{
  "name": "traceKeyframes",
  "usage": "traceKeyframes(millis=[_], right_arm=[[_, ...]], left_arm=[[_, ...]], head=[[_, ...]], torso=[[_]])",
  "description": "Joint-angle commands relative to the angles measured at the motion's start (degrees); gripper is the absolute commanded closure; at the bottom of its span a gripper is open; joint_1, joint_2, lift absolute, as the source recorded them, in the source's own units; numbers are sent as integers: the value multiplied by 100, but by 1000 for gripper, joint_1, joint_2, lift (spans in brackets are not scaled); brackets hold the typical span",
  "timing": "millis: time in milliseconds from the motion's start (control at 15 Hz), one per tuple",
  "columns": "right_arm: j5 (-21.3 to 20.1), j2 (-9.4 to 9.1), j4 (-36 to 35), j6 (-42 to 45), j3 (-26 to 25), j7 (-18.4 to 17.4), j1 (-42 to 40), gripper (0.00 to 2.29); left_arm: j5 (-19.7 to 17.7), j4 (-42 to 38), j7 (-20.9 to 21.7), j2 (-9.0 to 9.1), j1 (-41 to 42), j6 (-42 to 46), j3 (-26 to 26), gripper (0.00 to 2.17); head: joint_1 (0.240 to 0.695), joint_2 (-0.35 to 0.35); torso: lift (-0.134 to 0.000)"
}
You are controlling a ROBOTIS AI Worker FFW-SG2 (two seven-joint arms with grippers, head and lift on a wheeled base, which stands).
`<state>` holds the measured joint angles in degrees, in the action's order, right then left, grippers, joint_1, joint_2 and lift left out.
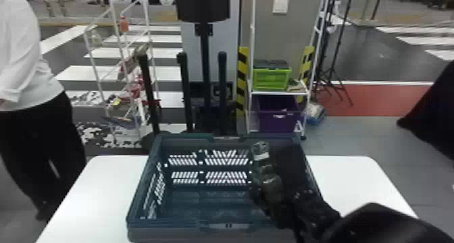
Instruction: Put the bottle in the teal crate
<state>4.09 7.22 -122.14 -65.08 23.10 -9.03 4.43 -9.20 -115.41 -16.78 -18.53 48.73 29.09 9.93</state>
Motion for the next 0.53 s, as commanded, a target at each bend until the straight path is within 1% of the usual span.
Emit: traceKeyframes(millis=[0,133,200,267,467], right_arm=[[171,-177,525,-379,37,7,462,2223],[514,-239,1157,-379,63,7,866,2223],[619,-274,1430,-362,107,7,1033,2223],[637,-379,1676,-362,151,7,1191,2223],[663,-608,2318,-379,265,50,1552,2223]], left_arm=[[-3,18,0,16,-4,13,0,130],[-3,18,0,16,-4,-4,0,130],[-3,18,0,16,-12,-4,0,130],[-3,10,0,16,-12,-4,0,130],[-3,18,0,16,-4,-4,0,130]], head=[[499,0],[499,0],[499,0],[499,0],[499,0]], torso=[[0],[0],[0],[0],[0]])
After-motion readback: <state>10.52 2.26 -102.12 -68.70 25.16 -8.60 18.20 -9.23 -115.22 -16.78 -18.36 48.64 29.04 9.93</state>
